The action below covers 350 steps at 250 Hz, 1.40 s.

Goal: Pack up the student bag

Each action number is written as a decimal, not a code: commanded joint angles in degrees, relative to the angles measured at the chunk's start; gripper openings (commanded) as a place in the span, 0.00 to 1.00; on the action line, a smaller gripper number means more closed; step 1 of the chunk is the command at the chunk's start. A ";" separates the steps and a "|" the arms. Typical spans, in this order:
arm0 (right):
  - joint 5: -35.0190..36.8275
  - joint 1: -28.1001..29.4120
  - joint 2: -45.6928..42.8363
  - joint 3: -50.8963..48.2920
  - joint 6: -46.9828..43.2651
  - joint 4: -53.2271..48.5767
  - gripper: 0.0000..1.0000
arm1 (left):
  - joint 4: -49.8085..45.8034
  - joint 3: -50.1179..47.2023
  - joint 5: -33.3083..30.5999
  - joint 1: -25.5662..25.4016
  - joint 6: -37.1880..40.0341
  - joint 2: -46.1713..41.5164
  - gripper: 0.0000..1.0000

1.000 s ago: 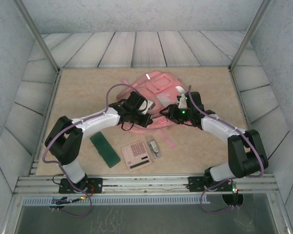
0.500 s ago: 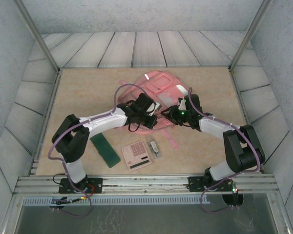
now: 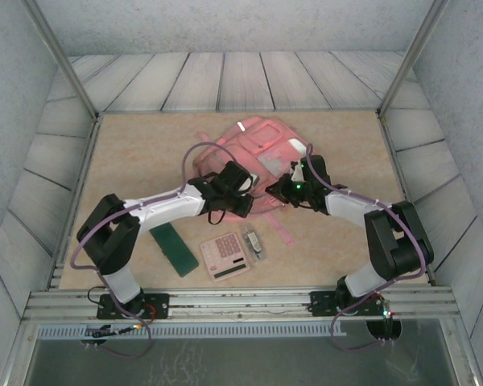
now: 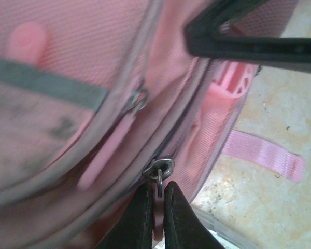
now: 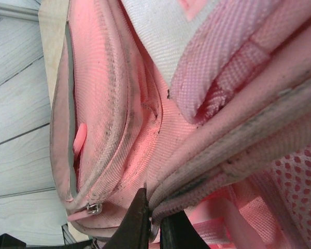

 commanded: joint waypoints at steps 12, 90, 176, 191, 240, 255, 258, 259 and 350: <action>2.66 -3.09 -3.59 2.98 -8.55 -7.24 0.00 | -1.84 -6.20 -7.60 6.81 -5.46 -5.07 0.00; -0.64 -8.84 -0.98 6.86 -17.62 -13.82 0.00 | 0.09 -11.75 -10.04 17.32 -1.42 -11.75 0.00; -0.94 -13.22 4.00 14.33 -23.46 -17.41 0.00 | -4.55 -8.34 -12.42 20.41 2.80 -12.73 0.00; -0.14 -14.11 6.14 16.55 -24.89 -18.11 0.00 | -5.08 -8.73 -12.29 20.64 2.91 -13.93 0.00; 5.07 -14.66 15.13 27.74 -27.85 -22.15 0.00 | -6.72 -9.40 -4.93 20.43 6.25 -17.35 0.00; 4.15 -14.68 16.33 29.98 -27.08 -21.78 0.01 | -7.02 -9.32 -2.42 19.93 6.34 -17.78 0.00; 3.92 -14.67 16.50 30.33 -26.90 -21.78 0.02 | -6.98 -9.35 -1.89 19.84 6.39 -17.85 0.00; 3.85 -14.67 16.55 30.43 -26.87 -21.78 0.02 | -6.96 -9.36 -1.72 19.73 6.45 -17.87 0.00; 0.62 -12.49 1.70 20.81 -22.87 -22.49 0.47 | -4.36 0.94 5.89 6.52 7.46 -6.85 0.00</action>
